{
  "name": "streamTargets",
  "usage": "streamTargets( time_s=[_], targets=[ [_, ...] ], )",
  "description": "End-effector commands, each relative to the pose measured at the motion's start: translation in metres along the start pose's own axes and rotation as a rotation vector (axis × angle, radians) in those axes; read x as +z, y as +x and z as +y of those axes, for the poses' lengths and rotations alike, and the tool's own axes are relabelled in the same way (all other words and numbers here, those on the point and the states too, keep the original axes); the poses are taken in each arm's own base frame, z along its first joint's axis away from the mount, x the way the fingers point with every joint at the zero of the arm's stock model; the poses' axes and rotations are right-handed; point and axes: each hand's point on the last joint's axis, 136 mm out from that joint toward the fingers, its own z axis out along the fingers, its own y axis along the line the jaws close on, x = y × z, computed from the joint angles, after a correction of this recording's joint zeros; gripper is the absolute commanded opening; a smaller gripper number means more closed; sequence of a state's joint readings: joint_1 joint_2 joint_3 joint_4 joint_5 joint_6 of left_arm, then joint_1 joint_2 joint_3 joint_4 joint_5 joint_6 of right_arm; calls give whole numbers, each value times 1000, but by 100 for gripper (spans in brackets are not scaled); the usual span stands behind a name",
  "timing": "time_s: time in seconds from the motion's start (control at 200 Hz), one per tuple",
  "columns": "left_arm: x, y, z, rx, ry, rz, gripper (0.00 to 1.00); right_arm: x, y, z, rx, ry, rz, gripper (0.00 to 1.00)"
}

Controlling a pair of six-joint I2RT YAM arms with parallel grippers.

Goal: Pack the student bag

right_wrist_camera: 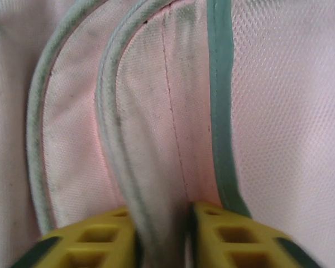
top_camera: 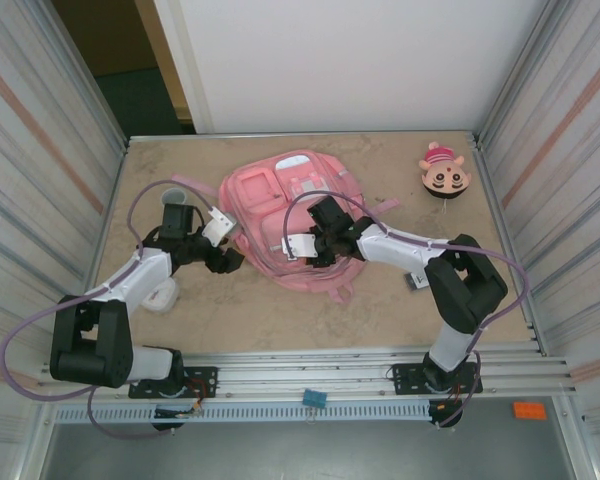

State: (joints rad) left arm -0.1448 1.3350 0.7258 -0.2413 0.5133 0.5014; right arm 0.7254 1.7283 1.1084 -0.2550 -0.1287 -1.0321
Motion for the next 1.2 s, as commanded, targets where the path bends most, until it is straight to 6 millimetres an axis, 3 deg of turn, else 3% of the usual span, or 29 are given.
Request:
streamTargets(
  time_s=[0.0,0.045,0.406,0.646,1.027,1.198],
  targets=[
    [-5,2,-2,17,-5,-3,72,-14,-11,-29,-8,100,-27,9],
    [-4,2,-2,20,-6,-3,72,-23,-15,-32,-8,117,-36,0],
    [-6,2,-15,104,50,-32,72,-112,-41,-28,102,105,-144,0],
    [3,-5,-13,119,74,-77,70,-144,-50,-36,122,131,-190,0],
    [31,-36,6,111,146,-134,69,-148,-48,-33,147,135,-197,0],
    [38,-38,6,115,196,-93,66,-146,-52,-32,150,123,-208,0]
  ],
)
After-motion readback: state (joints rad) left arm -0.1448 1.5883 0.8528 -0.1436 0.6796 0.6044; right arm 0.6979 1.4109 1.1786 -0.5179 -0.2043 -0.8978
